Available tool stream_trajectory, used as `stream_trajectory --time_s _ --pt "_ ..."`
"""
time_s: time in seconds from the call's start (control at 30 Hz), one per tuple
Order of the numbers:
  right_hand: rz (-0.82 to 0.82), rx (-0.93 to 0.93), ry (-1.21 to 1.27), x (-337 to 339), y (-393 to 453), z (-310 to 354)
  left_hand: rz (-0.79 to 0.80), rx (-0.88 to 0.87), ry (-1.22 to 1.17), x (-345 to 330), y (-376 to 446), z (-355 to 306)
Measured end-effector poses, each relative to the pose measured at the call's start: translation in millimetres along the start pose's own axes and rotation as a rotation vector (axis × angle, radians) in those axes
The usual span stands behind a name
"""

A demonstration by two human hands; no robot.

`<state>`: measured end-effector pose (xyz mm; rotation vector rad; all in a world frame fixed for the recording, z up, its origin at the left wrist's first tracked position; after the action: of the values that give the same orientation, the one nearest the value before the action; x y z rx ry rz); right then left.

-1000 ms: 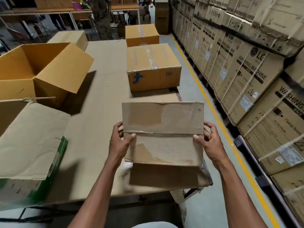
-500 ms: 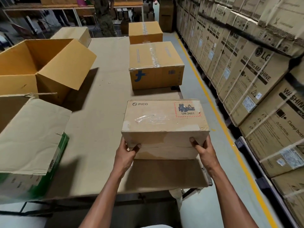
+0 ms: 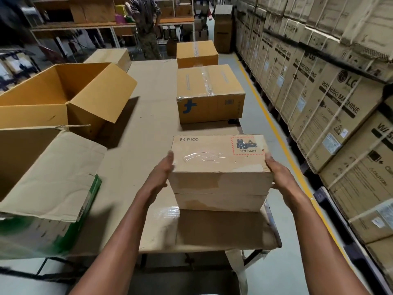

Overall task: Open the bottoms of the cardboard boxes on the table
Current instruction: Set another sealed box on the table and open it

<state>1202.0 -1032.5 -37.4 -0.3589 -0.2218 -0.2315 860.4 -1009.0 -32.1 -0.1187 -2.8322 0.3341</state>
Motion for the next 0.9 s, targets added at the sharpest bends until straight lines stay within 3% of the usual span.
stream_trajectory --time_s 0.13,0.37,0.43,0.6,0.77,0.9 --pt "-0.043 0.042 -0.033 4.6 4.1 -0.5 -0.01 -0.093 0.044 0.0 4.8 2.6" --pt "0.097 0.237 0.09 9.2 -10.3 -22.1 -0.057 -0.183 -0.096 -6.2 -7.5 38.7" --pt "0.118 0.222 0.042 10.1 -9.3 -42.4 -0.064 -0.138 -0.114 -11.5 -12.2 59.2" --pt "-0.1 0.08 -0.146 -5.6 -9.4 -89.9 -0.099 -0.006 -0.048 -34.1 -22.1 98.7" --pt "-0.191 -0.006 -0.199 -24.2 -14.2 -123.7 -0.046 0.078 -0.001 -47.1 -26.4 118.2" --pt "-0.135 0.037 -0.107 -24.3 -15.6 -115.5 -0.027 -0.006 0.004 -44.4 -28.4 109.7"
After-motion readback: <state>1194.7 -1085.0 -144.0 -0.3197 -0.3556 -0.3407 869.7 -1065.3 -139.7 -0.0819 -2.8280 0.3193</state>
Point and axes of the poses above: each hand's wrist, its own y-axis towards the middle knuckle, its own x-axis out of the back of the hand, z = x × y, the point moved 2 cm from there along y, towards the middle knuckle, and after that the axes turned 1 degree about -x, right-handed, at the moved point
